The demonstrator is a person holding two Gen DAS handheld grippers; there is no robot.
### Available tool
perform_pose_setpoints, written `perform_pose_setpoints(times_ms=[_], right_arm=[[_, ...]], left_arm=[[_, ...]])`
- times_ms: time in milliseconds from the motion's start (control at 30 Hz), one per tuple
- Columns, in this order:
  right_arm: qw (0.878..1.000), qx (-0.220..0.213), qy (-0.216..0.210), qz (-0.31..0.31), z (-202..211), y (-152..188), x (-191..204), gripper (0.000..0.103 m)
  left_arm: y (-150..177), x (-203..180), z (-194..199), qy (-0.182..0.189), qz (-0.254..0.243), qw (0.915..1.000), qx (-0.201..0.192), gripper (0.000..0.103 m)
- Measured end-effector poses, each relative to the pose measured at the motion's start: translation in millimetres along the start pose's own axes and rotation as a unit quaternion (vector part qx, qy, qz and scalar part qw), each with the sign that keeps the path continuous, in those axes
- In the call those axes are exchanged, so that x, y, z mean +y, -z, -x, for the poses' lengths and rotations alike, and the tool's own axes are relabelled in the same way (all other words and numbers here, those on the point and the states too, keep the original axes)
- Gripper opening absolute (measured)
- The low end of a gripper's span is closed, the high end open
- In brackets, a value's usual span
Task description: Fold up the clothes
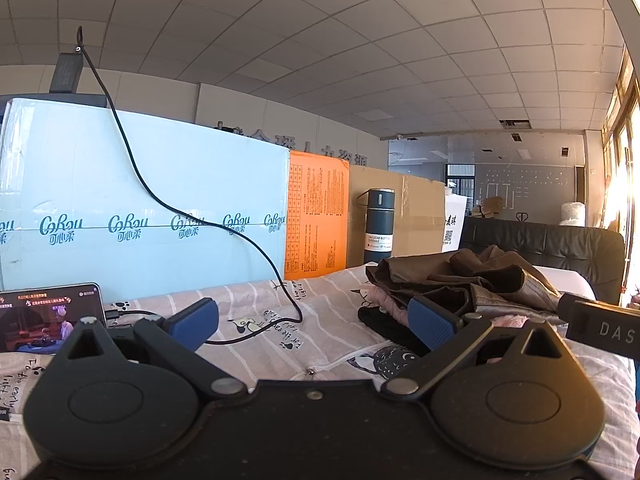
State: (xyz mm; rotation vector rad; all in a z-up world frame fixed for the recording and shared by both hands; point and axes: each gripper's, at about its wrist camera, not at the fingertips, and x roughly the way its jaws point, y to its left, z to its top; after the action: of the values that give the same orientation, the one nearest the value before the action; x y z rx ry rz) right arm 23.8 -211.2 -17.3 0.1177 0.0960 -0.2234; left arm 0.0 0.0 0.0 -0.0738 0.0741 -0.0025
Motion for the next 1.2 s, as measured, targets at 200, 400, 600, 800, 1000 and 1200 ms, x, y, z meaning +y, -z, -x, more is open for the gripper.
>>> perform_pose_setpoints(times_ms=[200,400,600,800,1000,1200], right_arm=[[1.0,-0.001,0.0,0.0,0.1,0.2,-0.1,0.103],[1.0,-0.002,0.0,-0.001,0.2,0.4,-0.2,0.103],[1.0,-0.002,0.0,-0.001,0.3,0.5,-0.3,0.103],[1.0,-0.002,0.001,-0.001,1.0,0.0,-0.3,0.103],[1.0,-0.002,0.001,-0.001,0.8,0.2,-0.3,0.103],[1.0,0.0,0.001,-0.001,1.8,0.0,-0.9,0.103]], left_arm=[[0.2,0.0,0.3,-0.001,-0.001,1.0,-0.002,0.103],[-1.1,-2.8,5.5,-0.001,-0.004,1.0,-0.004,0.103],[-0.5,-0.8,2.3,-0.001,-0.003,1.0,-0.003,0.103],[-0.4,-1.1,1.5,-0.002,-0.003,1.0,-0.002,0.103],[-0.5,-1.1,1.6,-0.001,-0.004,1.0,-0.001,0.103],[-0.5,-1.1,1.1,-0.001,-0.003,1.0,-0.001,0.103]])
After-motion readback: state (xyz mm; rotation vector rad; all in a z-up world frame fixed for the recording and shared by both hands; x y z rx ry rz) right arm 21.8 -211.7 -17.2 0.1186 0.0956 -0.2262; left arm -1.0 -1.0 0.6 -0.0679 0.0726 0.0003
